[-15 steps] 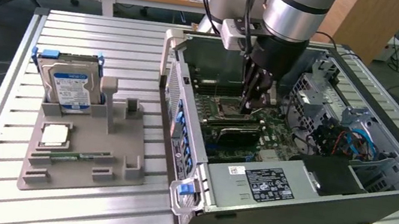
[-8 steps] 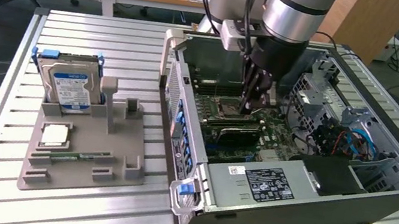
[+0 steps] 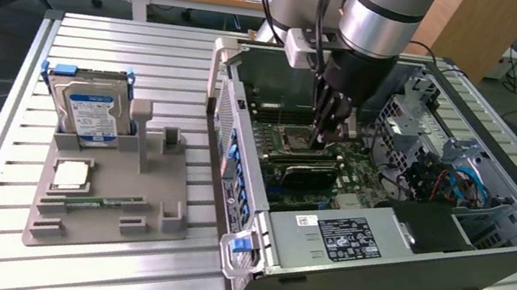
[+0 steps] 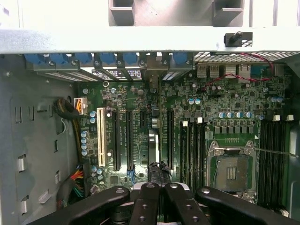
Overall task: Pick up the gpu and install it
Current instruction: 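Press down on the gpu until it lock into place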
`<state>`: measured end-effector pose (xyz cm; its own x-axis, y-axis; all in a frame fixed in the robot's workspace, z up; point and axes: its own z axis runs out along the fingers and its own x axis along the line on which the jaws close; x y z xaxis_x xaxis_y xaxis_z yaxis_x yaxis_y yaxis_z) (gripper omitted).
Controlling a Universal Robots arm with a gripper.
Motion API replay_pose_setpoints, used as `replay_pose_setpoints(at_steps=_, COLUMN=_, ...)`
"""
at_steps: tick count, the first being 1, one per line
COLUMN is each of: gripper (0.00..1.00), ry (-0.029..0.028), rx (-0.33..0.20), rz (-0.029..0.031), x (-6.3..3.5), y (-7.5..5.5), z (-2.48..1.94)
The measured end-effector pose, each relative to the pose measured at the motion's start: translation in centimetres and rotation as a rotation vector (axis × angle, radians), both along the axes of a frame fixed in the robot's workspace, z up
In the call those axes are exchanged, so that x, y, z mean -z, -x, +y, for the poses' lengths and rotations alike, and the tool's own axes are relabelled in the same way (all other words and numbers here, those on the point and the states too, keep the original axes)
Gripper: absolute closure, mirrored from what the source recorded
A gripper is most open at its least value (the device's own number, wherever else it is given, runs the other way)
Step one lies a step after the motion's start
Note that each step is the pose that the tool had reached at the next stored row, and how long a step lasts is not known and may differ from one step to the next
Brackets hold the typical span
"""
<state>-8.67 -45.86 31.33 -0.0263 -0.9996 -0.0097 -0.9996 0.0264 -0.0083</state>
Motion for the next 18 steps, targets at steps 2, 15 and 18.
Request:
replay_pose_setpoints(at_steps=2, gripper=0.89, ry=-0.0001, rx=0.000, rz=0.0000, x=0.03, y=0.0, z=0.00)
replay_pose_setpoints(at_steps=15, gripper=0.89, ry=-0.0002, rx=0.000, rz=0.0000, x=1.05, y=0.0, z=0.02)
replay_pose_setpoints(at_steps=18, gripper=0.89, ry=-0.0002, rx=0.000, rz=0.0000, x=1.34, y=0.0, z=0.03)
